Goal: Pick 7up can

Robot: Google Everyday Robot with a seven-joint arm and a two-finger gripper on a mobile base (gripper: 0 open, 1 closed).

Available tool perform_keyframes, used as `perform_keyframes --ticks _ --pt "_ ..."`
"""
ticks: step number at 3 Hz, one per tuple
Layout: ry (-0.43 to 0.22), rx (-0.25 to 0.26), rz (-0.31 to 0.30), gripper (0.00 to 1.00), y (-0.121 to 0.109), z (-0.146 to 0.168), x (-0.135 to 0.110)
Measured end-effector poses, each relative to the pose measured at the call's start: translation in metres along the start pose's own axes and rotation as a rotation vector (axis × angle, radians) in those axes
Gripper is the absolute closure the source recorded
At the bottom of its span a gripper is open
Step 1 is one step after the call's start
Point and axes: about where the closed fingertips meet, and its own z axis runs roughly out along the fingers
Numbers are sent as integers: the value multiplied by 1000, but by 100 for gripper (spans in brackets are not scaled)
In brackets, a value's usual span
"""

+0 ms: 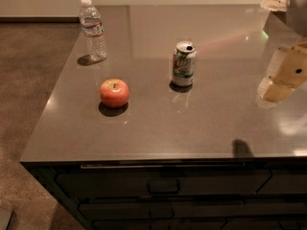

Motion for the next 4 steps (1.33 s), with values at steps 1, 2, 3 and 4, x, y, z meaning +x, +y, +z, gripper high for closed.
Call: perform_keyframes --ticks 1,2,3,4 --pt "-1 5 -1 0 0 -2 -2" --pt "-2 16 13 0 -10 2 -9" --pt "-6 20 52 0 -27 16 -18" --pt "-6 37 105 0 -48 35 -24"
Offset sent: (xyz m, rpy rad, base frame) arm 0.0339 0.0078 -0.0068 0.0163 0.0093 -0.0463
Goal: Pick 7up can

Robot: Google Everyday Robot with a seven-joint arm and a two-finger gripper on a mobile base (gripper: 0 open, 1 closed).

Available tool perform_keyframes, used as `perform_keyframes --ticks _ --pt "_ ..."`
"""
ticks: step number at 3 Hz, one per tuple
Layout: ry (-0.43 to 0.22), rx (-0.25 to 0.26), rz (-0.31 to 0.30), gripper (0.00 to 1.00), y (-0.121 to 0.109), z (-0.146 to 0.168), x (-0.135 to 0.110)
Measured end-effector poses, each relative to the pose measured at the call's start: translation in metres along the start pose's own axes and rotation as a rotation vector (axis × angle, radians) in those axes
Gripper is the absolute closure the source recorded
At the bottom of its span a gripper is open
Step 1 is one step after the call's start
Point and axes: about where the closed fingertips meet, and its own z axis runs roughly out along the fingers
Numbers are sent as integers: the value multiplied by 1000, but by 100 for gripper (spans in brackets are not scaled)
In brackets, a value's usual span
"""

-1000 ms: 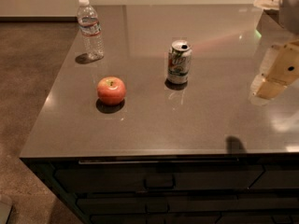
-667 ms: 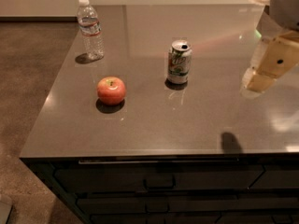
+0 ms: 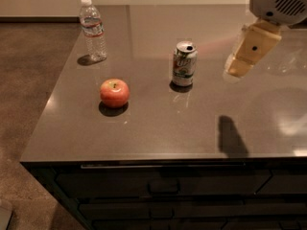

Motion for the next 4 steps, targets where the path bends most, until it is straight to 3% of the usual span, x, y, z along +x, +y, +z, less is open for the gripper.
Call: perform_keyframes --ticks 1,2,4 --pt "-27 -10 104 0 -27 30 -2" --pt "-62 -59 195 0 -41 73 -6" --pt "-122 -153 284 0 -47 143 -32"
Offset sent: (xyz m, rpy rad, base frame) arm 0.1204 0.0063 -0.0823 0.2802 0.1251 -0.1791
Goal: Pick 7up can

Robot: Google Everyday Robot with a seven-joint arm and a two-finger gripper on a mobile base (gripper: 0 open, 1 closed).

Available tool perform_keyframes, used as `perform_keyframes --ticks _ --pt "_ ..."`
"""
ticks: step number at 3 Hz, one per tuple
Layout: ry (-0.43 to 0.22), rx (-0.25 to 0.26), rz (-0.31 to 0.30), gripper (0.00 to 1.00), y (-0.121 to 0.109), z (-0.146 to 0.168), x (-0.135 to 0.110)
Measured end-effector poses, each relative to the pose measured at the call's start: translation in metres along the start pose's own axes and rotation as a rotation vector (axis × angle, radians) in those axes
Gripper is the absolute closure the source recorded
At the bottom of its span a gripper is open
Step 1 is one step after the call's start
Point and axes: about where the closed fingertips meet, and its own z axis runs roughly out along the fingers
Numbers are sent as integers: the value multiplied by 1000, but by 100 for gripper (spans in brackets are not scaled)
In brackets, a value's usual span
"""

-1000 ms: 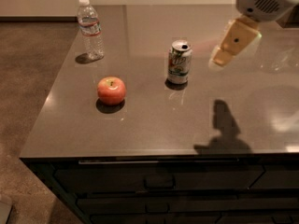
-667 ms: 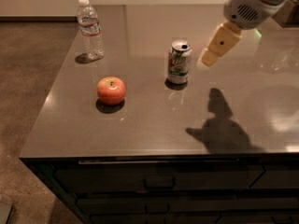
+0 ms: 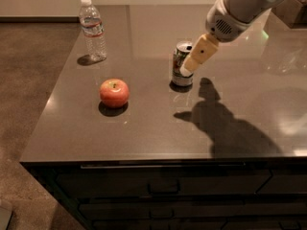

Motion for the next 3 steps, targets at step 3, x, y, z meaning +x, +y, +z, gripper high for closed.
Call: perform_keyframes --ticks 3 --pt "2 -57 46 0 -4 38 -12"
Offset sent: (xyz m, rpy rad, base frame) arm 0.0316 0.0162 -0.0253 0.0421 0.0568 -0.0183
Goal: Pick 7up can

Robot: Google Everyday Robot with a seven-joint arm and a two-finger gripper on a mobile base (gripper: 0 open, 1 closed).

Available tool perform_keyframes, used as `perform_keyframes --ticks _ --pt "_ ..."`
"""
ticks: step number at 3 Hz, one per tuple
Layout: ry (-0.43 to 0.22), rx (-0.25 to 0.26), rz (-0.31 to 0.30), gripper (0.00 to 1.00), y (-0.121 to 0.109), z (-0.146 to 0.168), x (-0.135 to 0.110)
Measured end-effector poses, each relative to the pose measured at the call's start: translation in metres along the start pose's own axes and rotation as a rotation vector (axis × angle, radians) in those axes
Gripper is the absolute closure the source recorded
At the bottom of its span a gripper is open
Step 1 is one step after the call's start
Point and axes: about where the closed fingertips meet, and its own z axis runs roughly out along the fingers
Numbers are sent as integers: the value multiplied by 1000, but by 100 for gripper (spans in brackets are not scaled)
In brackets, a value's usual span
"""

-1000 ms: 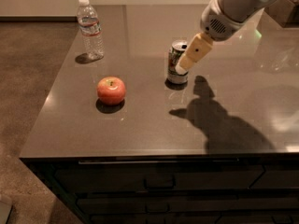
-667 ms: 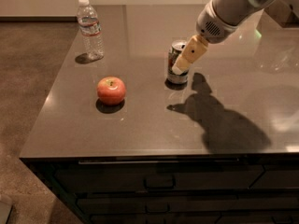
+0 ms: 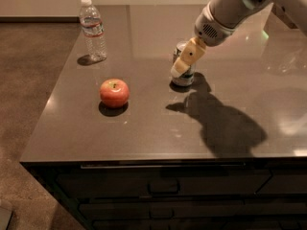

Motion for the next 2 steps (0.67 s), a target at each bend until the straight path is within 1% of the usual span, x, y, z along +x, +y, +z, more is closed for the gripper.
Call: perform_keyframes --ticks 1,2 --pt "7 -20 8 16 3 6 0" --pt "14 -31 10 41 2 10 -2"
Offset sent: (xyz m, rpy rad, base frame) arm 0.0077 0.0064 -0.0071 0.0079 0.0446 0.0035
